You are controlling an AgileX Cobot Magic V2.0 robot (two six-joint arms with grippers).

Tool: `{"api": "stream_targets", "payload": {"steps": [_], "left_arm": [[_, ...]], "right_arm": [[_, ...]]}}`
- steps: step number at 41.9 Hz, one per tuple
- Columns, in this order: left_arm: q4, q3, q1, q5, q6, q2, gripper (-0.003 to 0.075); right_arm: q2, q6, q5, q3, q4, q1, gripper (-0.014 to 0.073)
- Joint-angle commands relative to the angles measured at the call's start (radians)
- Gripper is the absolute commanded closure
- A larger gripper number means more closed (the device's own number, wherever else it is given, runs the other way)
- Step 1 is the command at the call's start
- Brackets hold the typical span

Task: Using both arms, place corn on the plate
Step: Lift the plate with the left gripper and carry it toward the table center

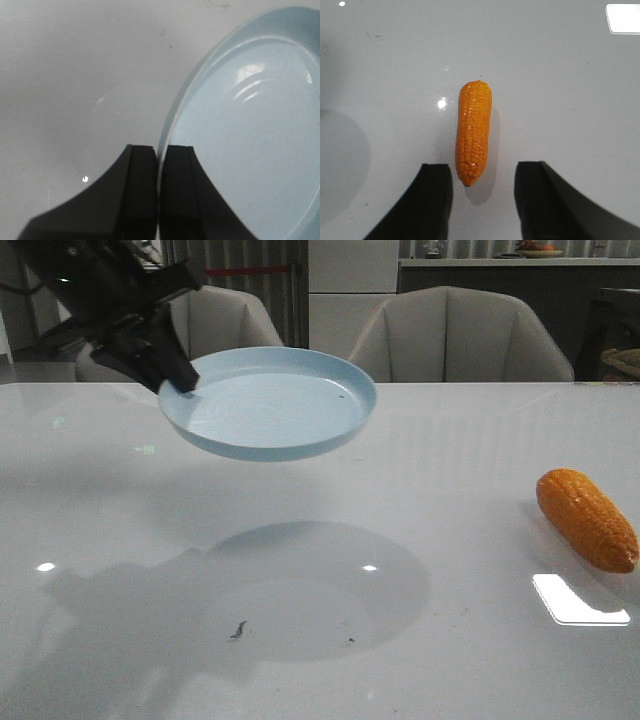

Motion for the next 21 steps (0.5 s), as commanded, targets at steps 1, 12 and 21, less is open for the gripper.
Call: {"api": "stream_targets", "payload": {"steps": [1, 12, 21], "left_arm": [[-0.047, -0.033, -0.056, -0.033, -0.011, -0.028, 0.0625], [-0.022, -0.033, -0.154, -0.039, -0.011, 0.074, 0.0624], [0.065, -0.033, -0.177, -0.039, -0.011, 0.125, 0.0538]], "right_arm": [[-0.008, 0.002, -0.064, -0.032, 0.005, -0.001, 0.0181], [-0.008, 0.002, -0.064, -0.032, 0.005, -0.001, 0.0181], [-0.008, 0.002, -0.061, -0.032, 0.005, -0.001, 0.0181]]}}
